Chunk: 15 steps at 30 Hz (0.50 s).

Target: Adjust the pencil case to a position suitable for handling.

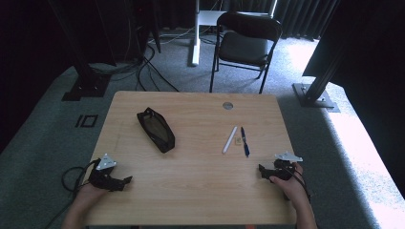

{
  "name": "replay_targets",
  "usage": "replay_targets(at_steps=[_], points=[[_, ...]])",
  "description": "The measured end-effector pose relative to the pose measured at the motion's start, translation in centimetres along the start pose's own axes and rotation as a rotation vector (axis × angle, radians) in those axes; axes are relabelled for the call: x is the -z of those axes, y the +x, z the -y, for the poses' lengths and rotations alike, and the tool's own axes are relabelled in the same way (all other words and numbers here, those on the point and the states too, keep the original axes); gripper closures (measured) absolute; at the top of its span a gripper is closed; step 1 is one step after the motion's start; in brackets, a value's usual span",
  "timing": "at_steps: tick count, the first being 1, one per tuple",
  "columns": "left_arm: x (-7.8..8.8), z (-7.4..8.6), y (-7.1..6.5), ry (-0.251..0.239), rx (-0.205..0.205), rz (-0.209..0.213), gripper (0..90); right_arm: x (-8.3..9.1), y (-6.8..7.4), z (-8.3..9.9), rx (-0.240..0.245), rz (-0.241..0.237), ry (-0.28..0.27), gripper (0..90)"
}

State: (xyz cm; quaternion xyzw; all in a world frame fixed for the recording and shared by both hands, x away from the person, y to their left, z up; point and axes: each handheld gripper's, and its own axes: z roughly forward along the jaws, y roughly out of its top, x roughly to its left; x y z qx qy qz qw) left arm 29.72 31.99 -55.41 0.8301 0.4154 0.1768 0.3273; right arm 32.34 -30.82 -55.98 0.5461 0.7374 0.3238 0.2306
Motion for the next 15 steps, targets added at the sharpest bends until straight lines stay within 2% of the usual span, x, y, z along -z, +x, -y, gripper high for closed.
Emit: replay_targets(at_steps=[8, 15], points=[[0.0, 0.0, 0.0, -0.001, -0.002, 0.003, 1.6, -0.1, 0.3, -0.1, -0.009, 0.010, 0.000, 11.9], [0.0, 0.0, 0.0, -0.001, -0.002, 0.002, 1.6, -0.4, 1.5, -0.7, -0.011, -0.008, -0.016, 12.9]])
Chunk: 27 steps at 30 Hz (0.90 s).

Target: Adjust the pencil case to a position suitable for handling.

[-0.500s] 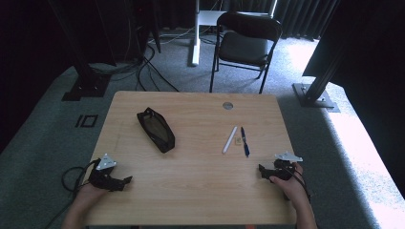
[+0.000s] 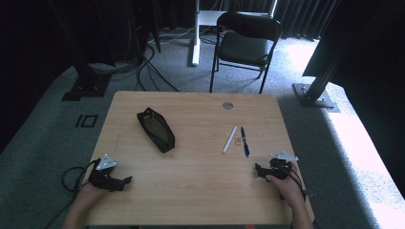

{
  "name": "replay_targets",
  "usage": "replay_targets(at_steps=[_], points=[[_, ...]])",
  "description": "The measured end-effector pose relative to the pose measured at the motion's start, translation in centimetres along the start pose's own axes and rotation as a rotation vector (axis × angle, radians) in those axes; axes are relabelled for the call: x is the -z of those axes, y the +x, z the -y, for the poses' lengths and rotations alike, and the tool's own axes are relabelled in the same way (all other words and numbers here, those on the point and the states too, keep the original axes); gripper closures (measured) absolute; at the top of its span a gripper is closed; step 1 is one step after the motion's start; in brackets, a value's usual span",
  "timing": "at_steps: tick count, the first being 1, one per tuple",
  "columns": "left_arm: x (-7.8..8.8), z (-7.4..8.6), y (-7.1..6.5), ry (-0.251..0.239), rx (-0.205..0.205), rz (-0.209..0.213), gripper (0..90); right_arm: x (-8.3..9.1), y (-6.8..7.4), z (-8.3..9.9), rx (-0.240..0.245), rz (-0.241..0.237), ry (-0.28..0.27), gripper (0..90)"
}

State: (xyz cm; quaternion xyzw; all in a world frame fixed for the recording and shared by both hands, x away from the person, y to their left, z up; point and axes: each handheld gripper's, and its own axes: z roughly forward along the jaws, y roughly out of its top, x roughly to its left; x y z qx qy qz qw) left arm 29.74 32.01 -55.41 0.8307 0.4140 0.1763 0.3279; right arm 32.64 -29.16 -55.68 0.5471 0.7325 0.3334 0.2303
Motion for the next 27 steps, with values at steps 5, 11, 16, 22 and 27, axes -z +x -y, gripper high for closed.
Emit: replay_targets(at_steps=[5, 11, 16, 22, 27], points=[[0.0, 0.0, 0.0, 0.000, 0.000, 0.000, 1.6, -0.1, 1.1, -0.9, 0.023, -0.025, -0.018, 13.0], [0.0, 0.0, 0.0, 0.000, 0.000, 0.000, 1.6, -0.3, 2.3, -2.2, 0.036, -0.052, -0.042, 13.4], [0.0, 0.0, 0.0, -0.001, 0.000, 0.000, 1.6, -0.5, 3.4, -3.3, 0.055, -0.078, -0.059, 13.9], [0.0, 0.0, 0.0, -0.001, 0.000, 0.000, 1.6, -1.2, 5.2, -4.3, 0.074, -0.118, -0.070, 14.0], [0.0, 0.0, 0.0, -0.001, 0.001, 0.000, 1.6, -1.7, 7.0, -5.3, 0.102, -0.149, -0.077, 13.9]])
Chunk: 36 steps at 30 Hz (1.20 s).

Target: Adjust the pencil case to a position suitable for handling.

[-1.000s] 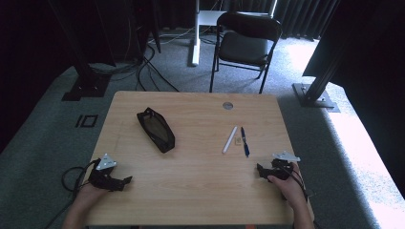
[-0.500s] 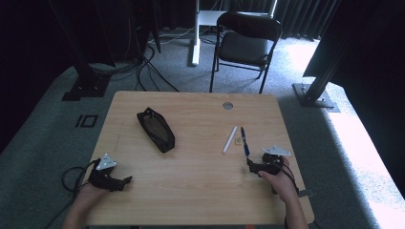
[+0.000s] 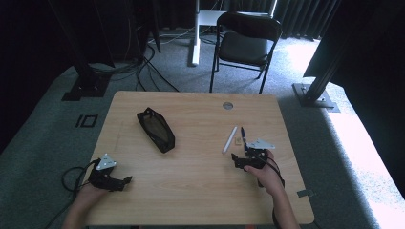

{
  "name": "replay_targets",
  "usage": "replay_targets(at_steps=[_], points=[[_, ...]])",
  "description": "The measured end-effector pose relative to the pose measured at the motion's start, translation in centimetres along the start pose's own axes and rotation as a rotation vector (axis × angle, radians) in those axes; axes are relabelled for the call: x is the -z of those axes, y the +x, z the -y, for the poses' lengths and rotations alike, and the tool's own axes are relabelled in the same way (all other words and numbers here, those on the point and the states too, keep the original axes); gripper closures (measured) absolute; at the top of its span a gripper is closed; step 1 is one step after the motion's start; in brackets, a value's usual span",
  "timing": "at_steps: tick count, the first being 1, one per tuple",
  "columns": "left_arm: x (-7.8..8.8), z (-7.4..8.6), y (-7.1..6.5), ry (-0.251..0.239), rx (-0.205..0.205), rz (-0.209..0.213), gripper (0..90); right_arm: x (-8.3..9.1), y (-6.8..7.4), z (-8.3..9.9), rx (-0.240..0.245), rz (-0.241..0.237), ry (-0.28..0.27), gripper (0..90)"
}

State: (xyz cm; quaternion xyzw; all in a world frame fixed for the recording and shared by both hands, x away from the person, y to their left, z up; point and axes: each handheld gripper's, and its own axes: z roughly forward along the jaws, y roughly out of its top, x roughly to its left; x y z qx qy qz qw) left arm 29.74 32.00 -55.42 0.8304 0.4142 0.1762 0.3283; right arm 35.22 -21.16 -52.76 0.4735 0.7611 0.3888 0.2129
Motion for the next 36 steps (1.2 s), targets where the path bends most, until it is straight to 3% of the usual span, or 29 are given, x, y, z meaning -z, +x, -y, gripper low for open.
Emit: replay_targets(at_steps=[6, 36], points=[[0.0, 0.0, 0.0, 0.000, -0.003, 0.003, 1.6, -1.0, 1.9, -0.9, 0.045, -0.038, 0.007, 14.2], [0.0, 0.0, 0.0, 0.000, -0.003, 0.003, 1.5, -5.9, 11.2, -4.4, 0.141, -0.215, 0.011, 17.2]])
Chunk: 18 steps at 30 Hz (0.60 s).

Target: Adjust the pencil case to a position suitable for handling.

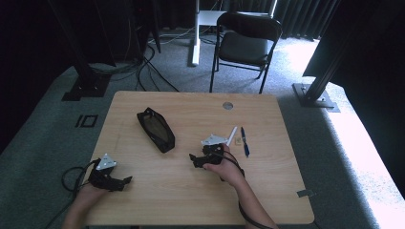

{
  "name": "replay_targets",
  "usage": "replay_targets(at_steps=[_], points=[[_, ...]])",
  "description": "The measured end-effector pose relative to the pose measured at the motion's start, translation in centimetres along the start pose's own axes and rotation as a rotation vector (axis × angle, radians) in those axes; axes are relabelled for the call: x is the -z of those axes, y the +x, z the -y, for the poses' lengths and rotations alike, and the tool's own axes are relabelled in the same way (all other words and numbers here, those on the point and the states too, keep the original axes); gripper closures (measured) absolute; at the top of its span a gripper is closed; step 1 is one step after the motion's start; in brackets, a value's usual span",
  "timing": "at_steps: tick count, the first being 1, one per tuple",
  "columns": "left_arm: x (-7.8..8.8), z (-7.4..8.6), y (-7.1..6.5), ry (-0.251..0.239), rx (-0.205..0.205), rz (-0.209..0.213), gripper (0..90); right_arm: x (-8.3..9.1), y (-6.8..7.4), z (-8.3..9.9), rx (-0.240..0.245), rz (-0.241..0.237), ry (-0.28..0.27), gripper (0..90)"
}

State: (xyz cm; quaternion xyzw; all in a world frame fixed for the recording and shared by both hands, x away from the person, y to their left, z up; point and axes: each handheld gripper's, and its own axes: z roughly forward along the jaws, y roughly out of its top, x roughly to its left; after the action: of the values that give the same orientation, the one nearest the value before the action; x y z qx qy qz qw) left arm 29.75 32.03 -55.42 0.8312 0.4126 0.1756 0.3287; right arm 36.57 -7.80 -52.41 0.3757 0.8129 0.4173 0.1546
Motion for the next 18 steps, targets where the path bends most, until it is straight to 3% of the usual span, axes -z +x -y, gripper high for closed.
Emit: replay_targets(at_steps=[8, 18], points=[[0.0, 0.0, 0.0, 0.000, 0.000, 0.000, 1.6, -1.5, 2.2, -1.2, 0.031, -0.042, -0.014, 17.3], [0.0, 0.0, 0.0, 0.000, 0.000, 0.000, 1.6, -3.4, 4.6, -2.6, 0.036, -0.069, -0.027, 19.8]])
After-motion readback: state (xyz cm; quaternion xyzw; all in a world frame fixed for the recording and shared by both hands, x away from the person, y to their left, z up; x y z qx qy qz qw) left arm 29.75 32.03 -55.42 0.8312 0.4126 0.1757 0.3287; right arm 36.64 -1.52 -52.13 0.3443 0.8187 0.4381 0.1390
